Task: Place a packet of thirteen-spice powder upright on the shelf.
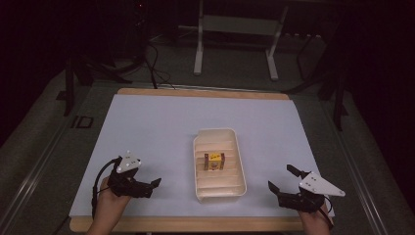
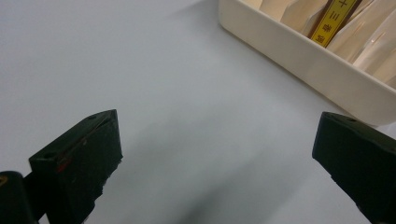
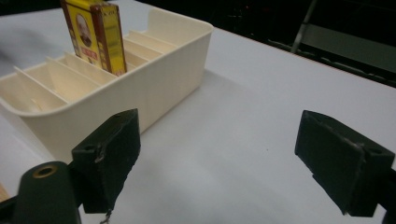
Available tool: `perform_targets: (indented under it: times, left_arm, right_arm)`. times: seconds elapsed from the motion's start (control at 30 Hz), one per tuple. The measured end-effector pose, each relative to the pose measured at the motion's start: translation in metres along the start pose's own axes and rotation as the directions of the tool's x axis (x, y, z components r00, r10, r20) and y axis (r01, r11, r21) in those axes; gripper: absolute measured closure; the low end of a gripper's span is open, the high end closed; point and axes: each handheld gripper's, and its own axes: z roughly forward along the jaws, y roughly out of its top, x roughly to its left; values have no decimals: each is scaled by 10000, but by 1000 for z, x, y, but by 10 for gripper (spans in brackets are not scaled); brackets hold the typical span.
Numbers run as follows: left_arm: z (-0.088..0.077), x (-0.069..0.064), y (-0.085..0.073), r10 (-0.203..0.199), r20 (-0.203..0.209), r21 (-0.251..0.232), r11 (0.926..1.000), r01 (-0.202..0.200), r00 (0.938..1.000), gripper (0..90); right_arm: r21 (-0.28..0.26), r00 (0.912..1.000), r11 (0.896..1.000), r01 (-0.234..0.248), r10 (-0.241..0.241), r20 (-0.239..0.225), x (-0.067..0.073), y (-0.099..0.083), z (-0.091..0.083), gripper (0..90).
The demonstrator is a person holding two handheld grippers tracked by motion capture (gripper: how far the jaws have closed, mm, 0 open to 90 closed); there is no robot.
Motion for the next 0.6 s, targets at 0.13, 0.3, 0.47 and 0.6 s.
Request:
perform_targets:
  times: [0.13,0.3,0.47,0.6]
  left_arm:
    - [1,-3,0,53,-129,-239,9997,-56,9999,18]
    - [5,-5,-2,147,-33,-138,9998,-147,9999,18]
    - [7,-7,-2,253,-65,-204,9995,-254,9997,18]
    - [6,-8,-2,314,-130,-323,9990,-318,9994,18]
  right_arm:
    - [69,9999,9999,95,-96,71,1,0,1,143]
    - [21,9999,10000,10,-10,141,-1,-1,1,143]
    - [60,9998,10000,21,-23,205,-2,-1,2,143]
    - [106,9998,9999,-90,88,172,-3,-2,2,143]
